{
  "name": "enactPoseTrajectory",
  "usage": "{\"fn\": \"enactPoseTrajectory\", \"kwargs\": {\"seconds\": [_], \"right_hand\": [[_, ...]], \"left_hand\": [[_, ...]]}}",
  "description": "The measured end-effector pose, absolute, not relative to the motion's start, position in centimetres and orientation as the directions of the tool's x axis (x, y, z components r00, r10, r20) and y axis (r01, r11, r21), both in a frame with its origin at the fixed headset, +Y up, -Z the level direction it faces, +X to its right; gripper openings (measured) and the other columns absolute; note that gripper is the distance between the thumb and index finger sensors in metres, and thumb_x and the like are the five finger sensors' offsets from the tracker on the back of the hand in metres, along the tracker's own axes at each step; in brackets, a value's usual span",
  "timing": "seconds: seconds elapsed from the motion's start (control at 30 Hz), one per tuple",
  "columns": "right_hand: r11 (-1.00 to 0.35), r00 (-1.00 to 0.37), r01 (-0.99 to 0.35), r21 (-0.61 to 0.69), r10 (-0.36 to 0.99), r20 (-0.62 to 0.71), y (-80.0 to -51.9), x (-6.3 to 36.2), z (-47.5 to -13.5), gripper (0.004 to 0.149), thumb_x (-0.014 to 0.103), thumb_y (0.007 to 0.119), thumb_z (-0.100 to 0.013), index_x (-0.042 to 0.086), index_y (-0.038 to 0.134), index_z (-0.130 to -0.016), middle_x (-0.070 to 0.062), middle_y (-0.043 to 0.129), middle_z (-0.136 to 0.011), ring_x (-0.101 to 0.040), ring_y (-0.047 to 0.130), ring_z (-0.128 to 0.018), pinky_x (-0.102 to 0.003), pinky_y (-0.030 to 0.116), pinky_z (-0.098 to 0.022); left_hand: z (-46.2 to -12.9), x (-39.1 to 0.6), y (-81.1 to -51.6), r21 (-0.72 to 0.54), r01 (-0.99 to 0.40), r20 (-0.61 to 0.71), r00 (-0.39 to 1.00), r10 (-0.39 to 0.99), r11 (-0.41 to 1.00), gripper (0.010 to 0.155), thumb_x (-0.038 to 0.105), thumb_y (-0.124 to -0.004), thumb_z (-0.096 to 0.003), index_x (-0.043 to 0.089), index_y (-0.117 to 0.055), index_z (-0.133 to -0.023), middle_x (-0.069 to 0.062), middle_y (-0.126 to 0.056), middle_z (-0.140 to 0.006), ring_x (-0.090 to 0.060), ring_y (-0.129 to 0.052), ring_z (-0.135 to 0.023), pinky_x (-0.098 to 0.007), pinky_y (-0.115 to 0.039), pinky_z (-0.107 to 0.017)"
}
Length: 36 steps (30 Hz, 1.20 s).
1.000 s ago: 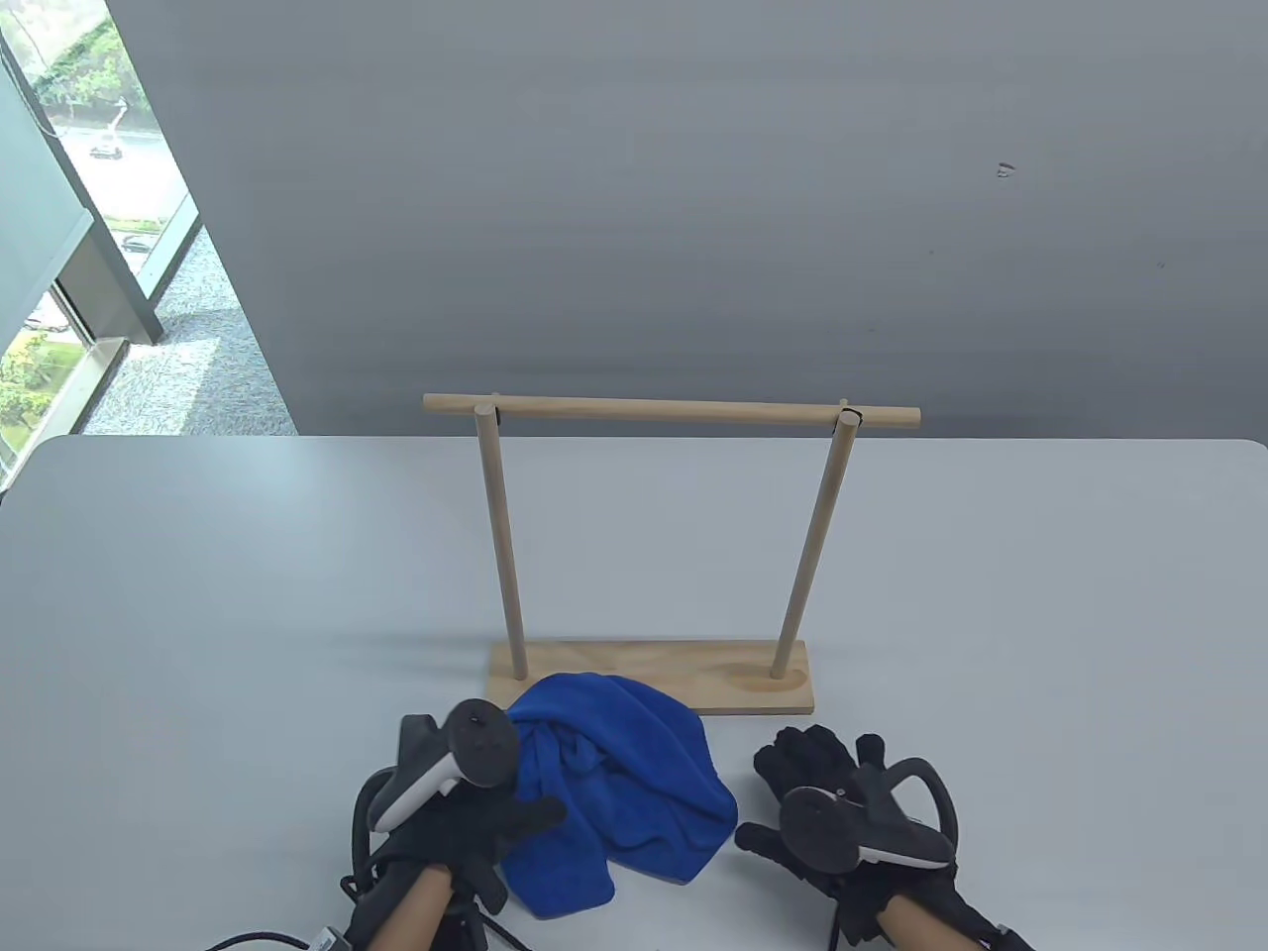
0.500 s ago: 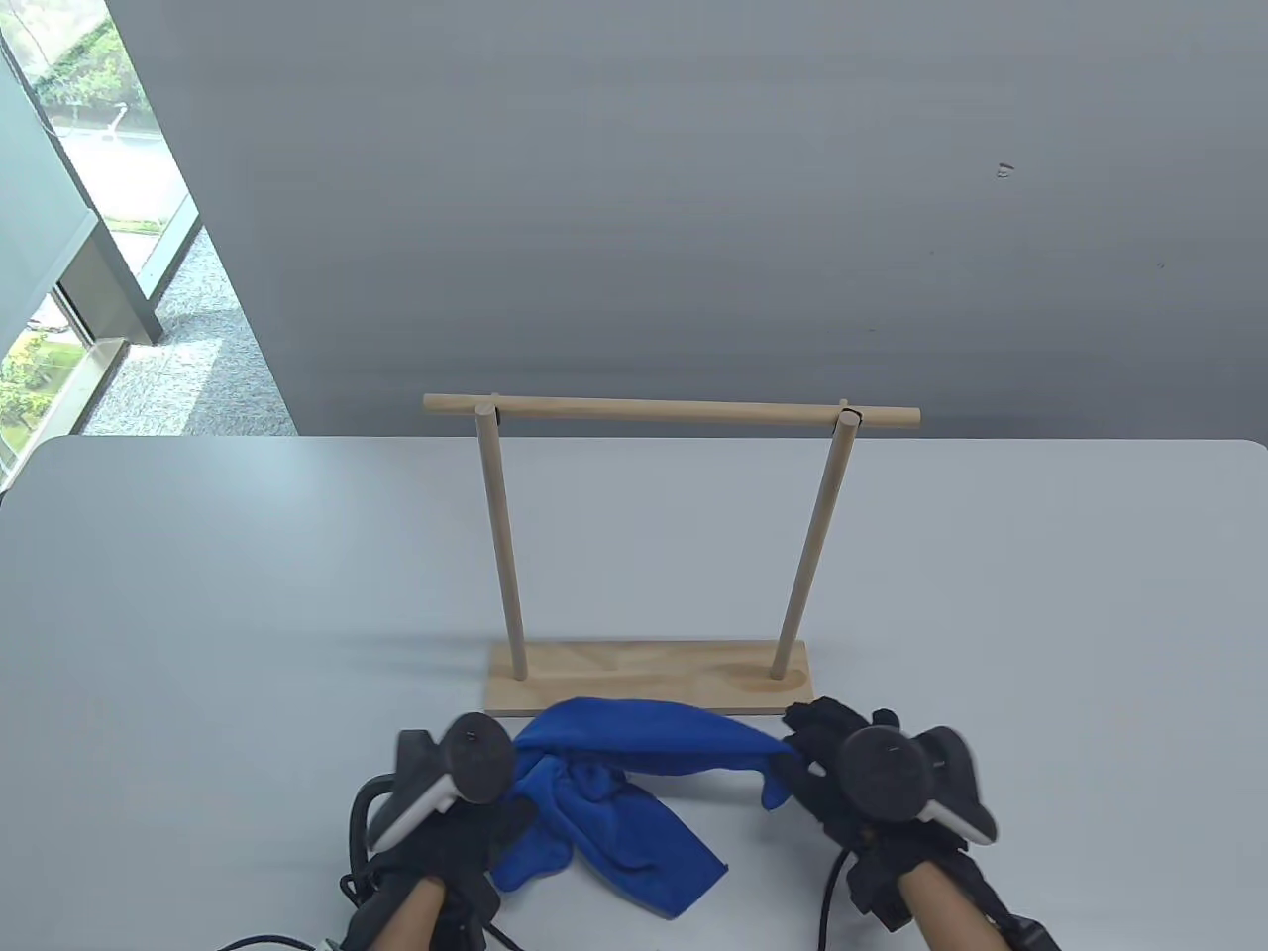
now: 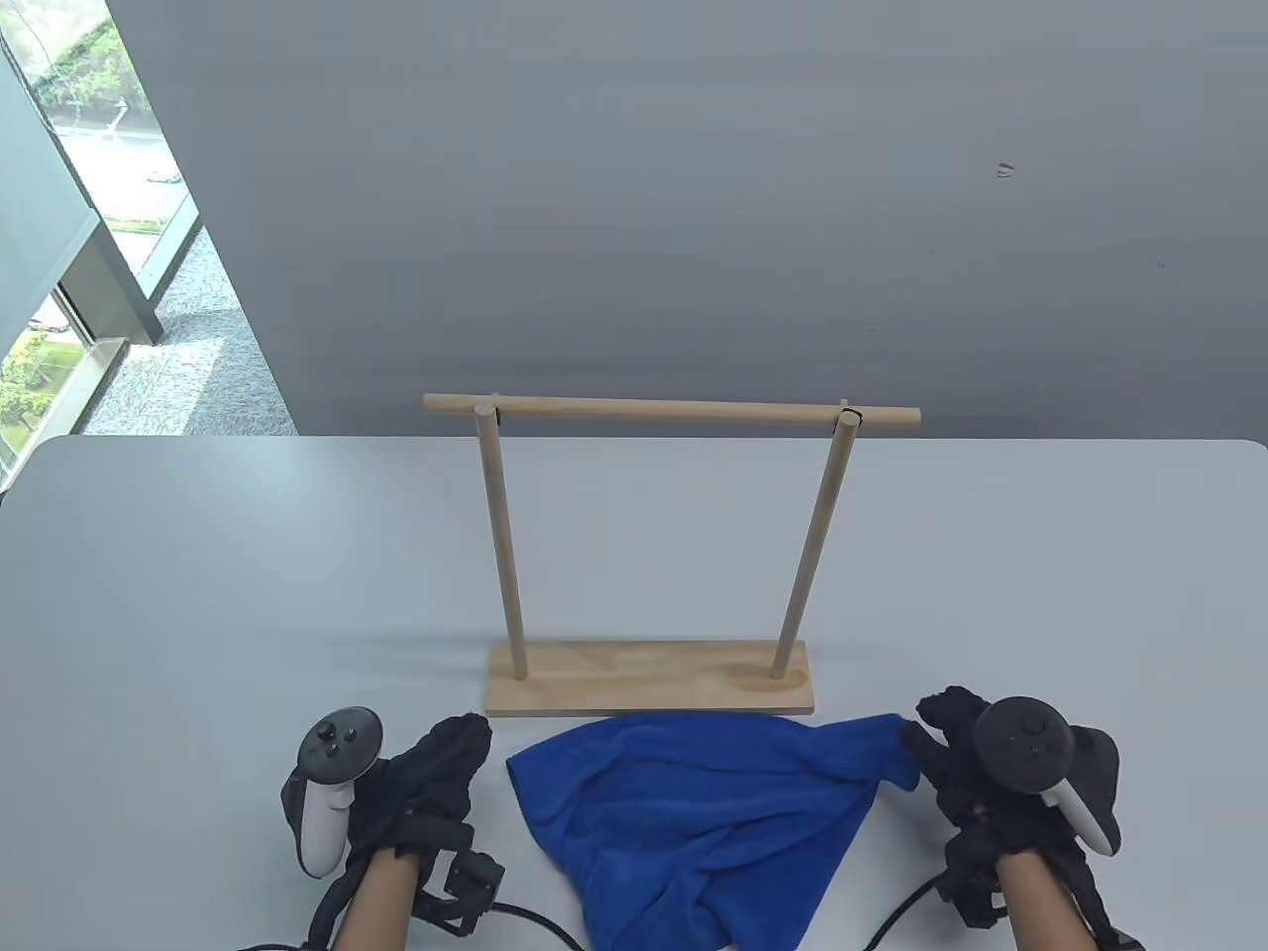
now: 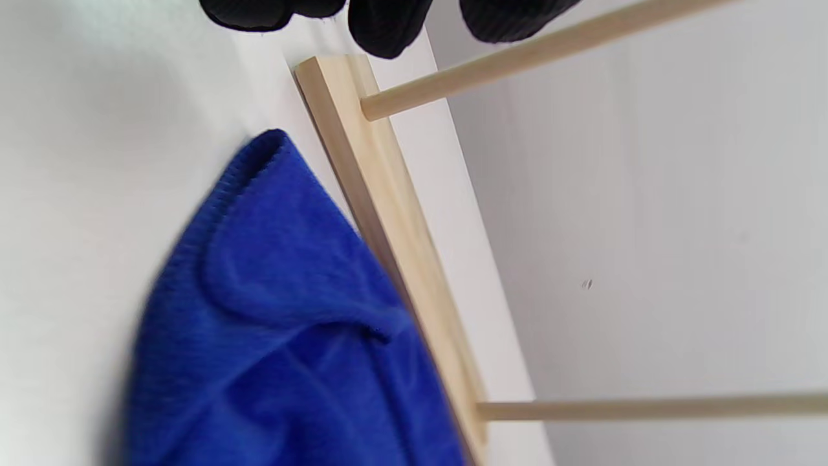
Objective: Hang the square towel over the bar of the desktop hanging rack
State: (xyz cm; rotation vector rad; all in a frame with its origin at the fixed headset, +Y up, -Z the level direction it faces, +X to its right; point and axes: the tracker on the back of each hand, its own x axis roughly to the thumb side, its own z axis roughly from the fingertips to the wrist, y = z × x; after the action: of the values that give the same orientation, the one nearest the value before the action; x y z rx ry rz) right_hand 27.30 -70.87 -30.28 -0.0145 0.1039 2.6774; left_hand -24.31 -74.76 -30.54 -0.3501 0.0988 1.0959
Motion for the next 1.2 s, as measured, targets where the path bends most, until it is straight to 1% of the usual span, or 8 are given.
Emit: {"fn": "enactPoseTrajectory", "kwargs": {"seconds": [0.13, 0.3, 0.47, 0.57, 0.67, 0.77, 0.97, 1.2], "right_hand": [[-0.898, -0.898, -0.44, -0.005, 0.44, -0.017, -70.8, 27.8, -30.3, 0.051, 0.025, 0.071, -0.057, -0.007, 0.066, -0.097, -0.036, 0.055, -0.104, -0.064, 0.052, -0.094, -0.079, 0.03, -0.059], [-0.922, -0.926, -0.288, 0.261, 0.338, 0.171, -72.7, 26.4, -30.7, 0.046, 0.019, 0.078, -0.054, 0.003, 0.073, -0.097, -0.036, 0.051, -0.107, -0.064, 0.044, -0.097, -0.079, 0.028, -0.06], [-0.928, -0.985, 0.02, 0.373, 0.046, 0.166, -75.6, 24.3, -31.2, 0.08, 0.041, 0.082, -0.051, -0.003, 0.048, -0.109, -0.034, 0.04, -0.111, -0.062, 0.038, -0.101, -0.079, 0.026, -0.063], [-0.912, -0.992, 0.074, 0.402, -0.026, 0.124, -76.1, 23.8, -31.7, 0.085, 0.046, 0.079, -0.049, -0.002, 0.042, -0.108, -0.034, 0.044, -0.11, -0.06, 0.048, -0.099, -0.076, 0.032, -0.066], [-0.947, -0.993, 0.09, 0.308, -0.063, 0.095, -76.0, 23.6, -31.9, 0.069, 0.04, 0.079, -0.052, -0.001, 0.056, -0.103, -0.03, 0.059, -0.104, -0.056, 0.062, -0.094, -0.073, 0.037, -0.067], [-0.952, -0.994, 0.09, 0.293, -0.066, 0.09, -76.1, 23.7, -31.9, 0.063, 0.041, 0.079, -0.052, 0.002, 0.06, -0.099, -0.026, 0.065, -0.1, -0.051, 0.068, -0.091, -0.073, 0.037, -0.067], [-0.965, -0.992, 0.111, 0.237, -0.091, 0.093, -76.0, 23.3, -31.9, 0.042, 0.036, 0.079, -0.053, 0.01, 0.069, -0.085, -0.016, 0.074, -0.091, -0.042, 0.076, -0.086, -0.071, 0.039, -0.067], [-0.983, -0.994, 0.015, 0.184, 0.005, 0.109, -74.9, 24.1, -31.5, 0.035, 0.031, 0.078, -0.052, 0.01, 0.078, -0.081, -0.015, 0.076, -0.089, -0.046, 0.075, -0.089, -0.072, 0.041, -0.066]], "left_hand": [[-30.1, -22.3, -73.6, -0.263, -0.738, -0.082, 0.658, 0.748, 0.621, 0.058, 0.041, -0.069, -0.0515, 0.015, -0.06, -0.103, -0.03, -0.044, -0.11, -0.052, -0.058, -0.099, -0.07, -0.043, -0.068], [-29.9, -18.0, -73.7, -0.406, -0.438, 0.111, 0.848, 0.519, 0.802, 0.055, 0.046, -0.072, -0.0494, 0.023, -0.068, -0.099, -0.028, -0.04, -0.112, -0.051, -0.053, -0.103, -0.07, -0.043, -0.069], [-29.8, -16.1, -75.0, -0.467, -0.089, 0.214, 0.954, 0.21, 0.88, 0.063, 0.047, -0.072, -0.049, 0.029, -0.054, -0.107, -0.025, -0.026, -0.115, -0.05, -0.04, -0.108, -0.07, -0.039, -0.071], [-30.0, -16.4, -75.9, -0.491, -0.076, 0.196, 0.961, 0.195, 0.868, 0.078, 0.056, -0.073, -0.0454, 0.025, -0.043, -0.111, -0.027, -0.021, -0.115, -0.051, -0.036, -0.108, -0.071, -0.038, -0.071], [-30.5, -16.6, -76.9, -0.48, -0.076, 0.181, 0.966, 0.183, 0.874, 0.082, 0.062, -0.071, -0.0435, 0.021, -0.047, -0.11, -0.027, -0.022, -0.115, -0.051, -0.036, -0.108, -0.071, -0.039, -0.071], [-30.7, -16.4, -77.4, -0.373, -0.069, 0.183, 0.972, 0.146, 0.925, 0.071, 0.063, -0.06, -0.0477, 0.023, -0.051, -0.106, -0.026, -0.027, -0.115, -0.05, -0.041, -0.108, -0.07, -0.042, -0.07], [-30.7, -15.7, -77.3, -0.234, -0.099, 0.139, 0.981, 0.134, 0.967, 0.038, 0.041, -0.067, -0.0506, 0.029, -0.075, -0.086, -0.018, -0.054, -0.111, -0.043, -0.065, -0.103, -0.067, -0.05, -0.07], [-30.5, -17.3, -76.0, -0.171, -0.238, 0.111, 0.96, 0.259, 0.956, 0.038, 0.035, -0.064, -0.0502, 0.016, -0.076, -0.081, -0.016, -0.062, -0.106, -0.041, -0.074, -0.097, -0.066, -0.054, -0.068]]}}
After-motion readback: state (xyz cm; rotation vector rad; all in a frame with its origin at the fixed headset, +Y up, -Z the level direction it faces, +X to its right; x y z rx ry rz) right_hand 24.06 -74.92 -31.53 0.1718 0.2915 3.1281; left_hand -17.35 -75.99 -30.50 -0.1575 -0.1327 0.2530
